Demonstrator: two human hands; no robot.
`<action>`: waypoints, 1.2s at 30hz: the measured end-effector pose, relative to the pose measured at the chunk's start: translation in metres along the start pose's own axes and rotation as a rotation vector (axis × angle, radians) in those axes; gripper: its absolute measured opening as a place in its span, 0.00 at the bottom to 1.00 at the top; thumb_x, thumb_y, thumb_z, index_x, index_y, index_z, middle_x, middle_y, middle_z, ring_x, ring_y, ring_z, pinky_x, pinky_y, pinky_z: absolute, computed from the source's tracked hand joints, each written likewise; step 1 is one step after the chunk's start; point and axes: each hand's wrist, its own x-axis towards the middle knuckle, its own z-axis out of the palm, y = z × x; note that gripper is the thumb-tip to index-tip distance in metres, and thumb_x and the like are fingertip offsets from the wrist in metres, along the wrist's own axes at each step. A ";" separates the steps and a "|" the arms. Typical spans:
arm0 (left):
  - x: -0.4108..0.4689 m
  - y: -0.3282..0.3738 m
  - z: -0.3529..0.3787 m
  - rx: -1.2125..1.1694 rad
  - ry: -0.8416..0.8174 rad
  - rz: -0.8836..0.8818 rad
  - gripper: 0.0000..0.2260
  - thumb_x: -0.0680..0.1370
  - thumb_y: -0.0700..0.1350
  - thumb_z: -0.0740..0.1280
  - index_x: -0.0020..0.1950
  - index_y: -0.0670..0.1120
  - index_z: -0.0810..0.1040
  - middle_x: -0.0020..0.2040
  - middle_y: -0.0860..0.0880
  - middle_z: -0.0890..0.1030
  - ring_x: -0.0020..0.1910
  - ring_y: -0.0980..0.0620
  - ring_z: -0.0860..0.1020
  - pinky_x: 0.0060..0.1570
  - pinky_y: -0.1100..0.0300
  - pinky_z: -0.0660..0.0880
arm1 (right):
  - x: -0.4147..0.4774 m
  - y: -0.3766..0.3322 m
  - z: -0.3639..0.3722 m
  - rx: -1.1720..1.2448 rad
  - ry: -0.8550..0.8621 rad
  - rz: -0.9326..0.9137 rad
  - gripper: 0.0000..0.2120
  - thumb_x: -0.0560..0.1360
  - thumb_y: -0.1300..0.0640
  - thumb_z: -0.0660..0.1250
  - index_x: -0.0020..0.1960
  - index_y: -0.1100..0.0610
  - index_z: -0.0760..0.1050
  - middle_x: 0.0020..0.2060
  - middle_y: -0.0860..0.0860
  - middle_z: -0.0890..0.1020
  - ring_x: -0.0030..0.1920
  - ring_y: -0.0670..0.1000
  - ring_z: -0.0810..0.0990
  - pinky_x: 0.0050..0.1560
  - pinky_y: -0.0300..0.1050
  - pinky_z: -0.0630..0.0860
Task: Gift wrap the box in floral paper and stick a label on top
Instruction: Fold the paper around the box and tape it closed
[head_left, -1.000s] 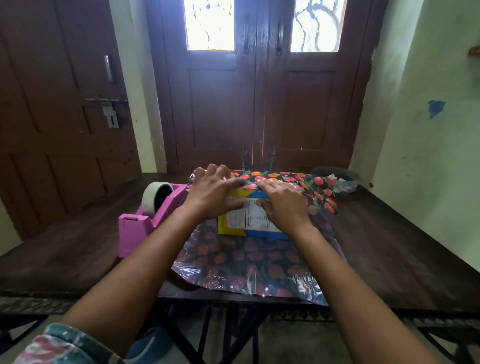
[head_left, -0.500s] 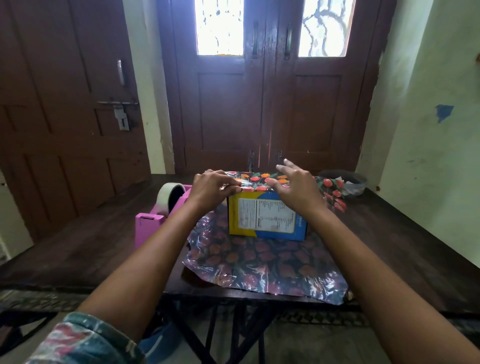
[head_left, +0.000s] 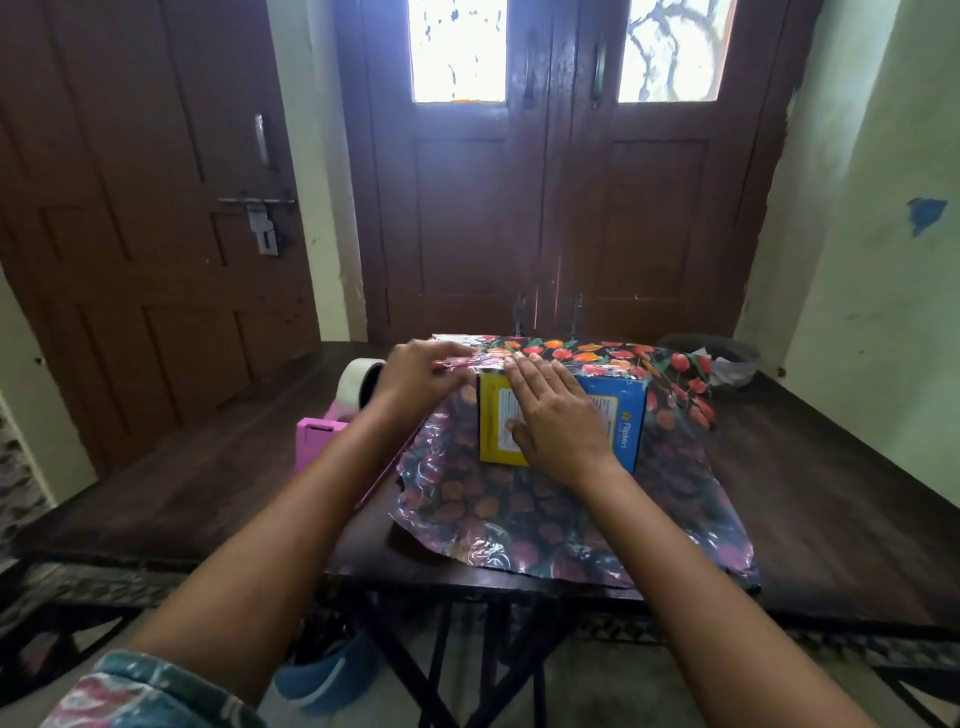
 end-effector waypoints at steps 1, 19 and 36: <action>-0.003 -0.001 -0.011 -0.007 0.044 -0.039 0.11 0.73 0.44 0.71 0.55 0.44 0.82 0.52 0.46 0.83 0.48 0.51 0.81 0.50 0.59 0.76 | 0.000 0.000 0.001 -0.009 -0.003 0.000 0.30 0.78 0.53 0.61 0.75 0.60 0.55 0.74 0.56 0.60 0.74 0.56 0.57 0.70 0.46 0.41; -0.044 -0.032 -0.094 -0.109 -0.200 -0.895 0.10 0.75 0.43 0.69 0.51 0.37 0.78 0.36 0.43 0.75 0.29 0.50 0.72 0.16 0.67 0.68 | 0.002 0.003 0.009 -0.031 0.040 0.002 0.30 0.74 0.49 0.58 0.72 0.64 0.62 0.70 0.60 0.68 0.71 0.59 0.64 0.70 0.51 0.51; -0.090 -0.047 -0.083 -0.730 0.250 -0.777 0.06 0.75 0.44 0.69 0.44 0.42 0.77 0.45 0.46 0.80 0.49 0.50 0.78 0.39 0.54 0.80 | 0.001 0.001 0.007 0.012 0.040 0.009 0.31 0.78 0.51 0.61 0.75 0.60 0.54 0.74 0.57 0.59 0.75 0.55 0.54 0.72 0.45 0.41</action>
